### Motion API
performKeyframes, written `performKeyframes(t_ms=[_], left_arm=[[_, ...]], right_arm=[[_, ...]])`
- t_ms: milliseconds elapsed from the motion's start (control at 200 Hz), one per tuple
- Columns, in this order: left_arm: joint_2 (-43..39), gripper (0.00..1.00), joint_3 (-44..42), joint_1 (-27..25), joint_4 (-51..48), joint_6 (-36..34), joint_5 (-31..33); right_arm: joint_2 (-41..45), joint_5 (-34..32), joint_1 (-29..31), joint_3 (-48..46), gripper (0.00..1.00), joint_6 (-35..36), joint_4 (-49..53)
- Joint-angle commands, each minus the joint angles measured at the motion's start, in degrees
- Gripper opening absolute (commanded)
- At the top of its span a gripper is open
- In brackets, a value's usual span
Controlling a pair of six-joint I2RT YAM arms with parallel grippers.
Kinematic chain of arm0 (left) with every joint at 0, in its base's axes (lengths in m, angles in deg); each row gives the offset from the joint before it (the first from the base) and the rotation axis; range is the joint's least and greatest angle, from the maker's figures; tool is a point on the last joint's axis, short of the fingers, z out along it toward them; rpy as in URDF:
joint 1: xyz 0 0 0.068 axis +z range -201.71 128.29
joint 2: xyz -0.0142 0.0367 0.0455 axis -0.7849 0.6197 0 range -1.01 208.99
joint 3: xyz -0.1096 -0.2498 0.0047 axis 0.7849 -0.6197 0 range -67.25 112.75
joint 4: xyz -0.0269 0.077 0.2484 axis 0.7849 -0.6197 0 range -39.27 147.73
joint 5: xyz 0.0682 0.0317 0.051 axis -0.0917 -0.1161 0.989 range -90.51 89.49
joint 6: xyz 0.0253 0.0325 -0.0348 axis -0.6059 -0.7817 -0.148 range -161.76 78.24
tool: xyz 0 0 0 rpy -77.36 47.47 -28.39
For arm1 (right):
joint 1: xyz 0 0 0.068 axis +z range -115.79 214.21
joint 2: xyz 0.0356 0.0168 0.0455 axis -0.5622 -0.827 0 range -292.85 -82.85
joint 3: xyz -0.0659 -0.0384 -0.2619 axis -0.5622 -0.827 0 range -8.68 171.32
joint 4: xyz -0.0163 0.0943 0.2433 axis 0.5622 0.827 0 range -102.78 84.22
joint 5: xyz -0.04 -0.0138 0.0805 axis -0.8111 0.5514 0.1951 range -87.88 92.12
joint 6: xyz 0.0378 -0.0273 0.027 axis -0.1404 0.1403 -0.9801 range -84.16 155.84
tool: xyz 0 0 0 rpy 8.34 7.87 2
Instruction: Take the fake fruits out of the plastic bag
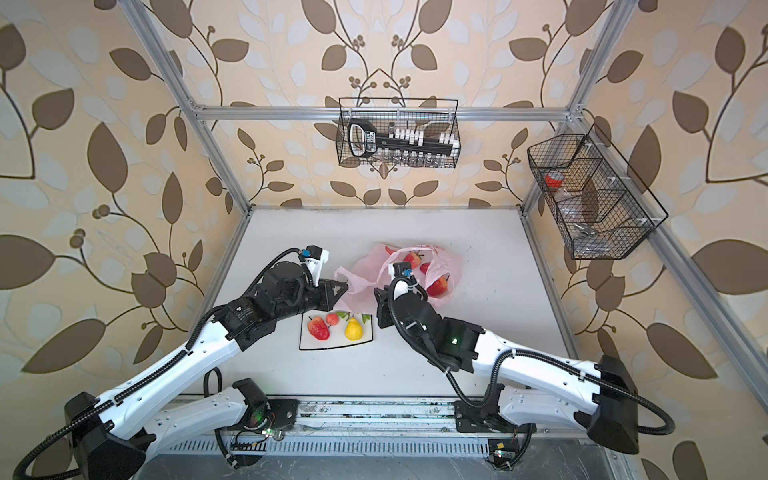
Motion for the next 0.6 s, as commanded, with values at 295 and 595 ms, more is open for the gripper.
performKeyframes(t_ms=[295, 595], left_arm=[[-7.01, 0.0, -9.65, 0.56, 17.32, 10.31, -1.52], [-7.03, 0.0, -11.18, 0.59, 20.27, 11.6, -4.97]], right_arm=[[-12.31, 3.17, -7.56, -1.61, 0.3, -27.38, -5.97], [-20.44, 1.24, -10.2, -1.18, 0.33, -38.98, -6.31]])
